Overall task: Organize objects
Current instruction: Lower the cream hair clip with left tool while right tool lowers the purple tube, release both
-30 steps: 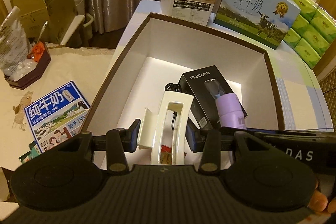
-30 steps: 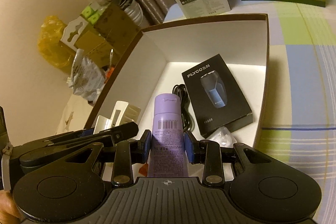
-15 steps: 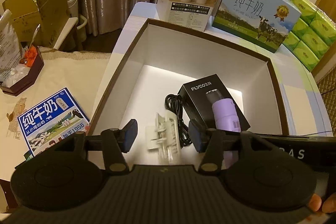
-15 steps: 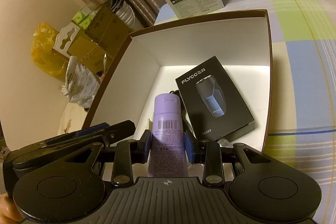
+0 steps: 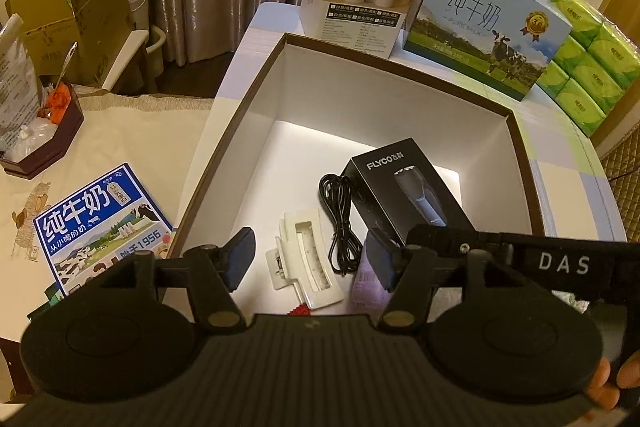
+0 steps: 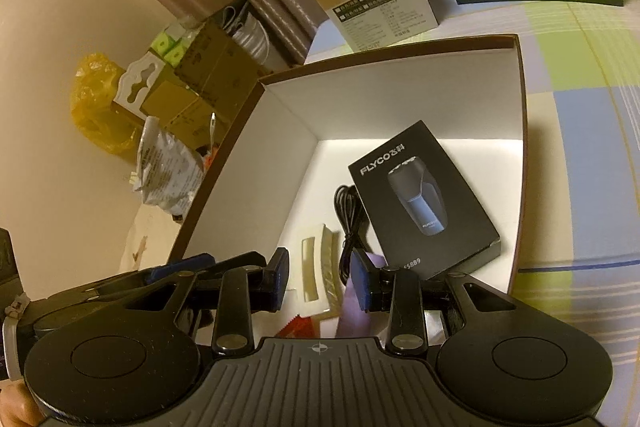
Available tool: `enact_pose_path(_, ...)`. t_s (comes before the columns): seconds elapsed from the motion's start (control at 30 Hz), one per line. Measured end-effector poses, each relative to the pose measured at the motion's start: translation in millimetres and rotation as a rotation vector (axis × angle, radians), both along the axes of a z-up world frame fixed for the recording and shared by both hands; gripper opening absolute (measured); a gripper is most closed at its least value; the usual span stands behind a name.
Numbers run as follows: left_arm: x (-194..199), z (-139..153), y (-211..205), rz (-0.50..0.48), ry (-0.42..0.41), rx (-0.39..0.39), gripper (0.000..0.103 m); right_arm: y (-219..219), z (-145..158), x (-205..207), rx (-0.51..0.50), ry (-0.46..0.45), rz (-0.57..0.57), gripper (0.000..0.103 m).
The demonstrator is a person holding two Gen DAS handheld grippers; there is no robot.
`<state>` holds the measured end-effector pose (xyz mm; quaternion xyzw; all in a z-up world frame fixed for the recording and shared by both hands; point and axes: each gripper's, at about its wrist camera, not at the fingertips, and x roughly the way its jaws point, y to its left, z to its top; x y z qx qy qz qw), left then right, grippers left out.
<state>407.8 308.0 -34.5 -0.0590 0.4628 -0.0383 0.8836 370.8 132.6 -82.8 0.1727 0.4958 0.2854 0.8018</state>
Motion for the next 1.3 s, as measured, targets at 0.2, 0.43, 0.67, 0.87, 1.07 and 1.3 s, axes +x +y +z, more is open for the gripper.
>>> enact_pose_path(0.2, -6.1, 3.0, -1.2, -0.001, -0.001, 0.002, 0.060, -3.1, 2.0, -5.7, -0.008, -0.009, 0.010, 0.032)
enact_pose_path(0.43, -15.9, 7.6, -1.7, 0.008, -0.006, 0.005, 0.062, -9.7, 5.8, -11.8, -0.008, -0.023, 0.009, 0.035)
enact_pose_path(0.67, -26.1, 14.9, -2.0, 0.014, -0.020, 0.011, 0.070, -17.5, 13.6, -22.4, -0.009, -0.049, 0.018, 0.041)
enact_pose_path(0.87, -40.2, 22.8, -3.6, 0.027, -0.031, 0.013, 0.074, -29.2, 23.1, -37.7, 0.003, -0.085, 0.025, 0.054)
enact_pose_path(1.07, -66.0, 35.6, -6.8, 0.038, -0.056, 0.018, 0.084, -46.5, 37.8, -59.4, 0.035, -0.144, 0.026, 0.085)
enact_pose_path(1.3, -100.3, 50.0, -14.5, 0.054, -0.079, 0.011, 0.091, -67.6, 54.3, -86.0, 0.057, -0.204, 0.030, 0.101)
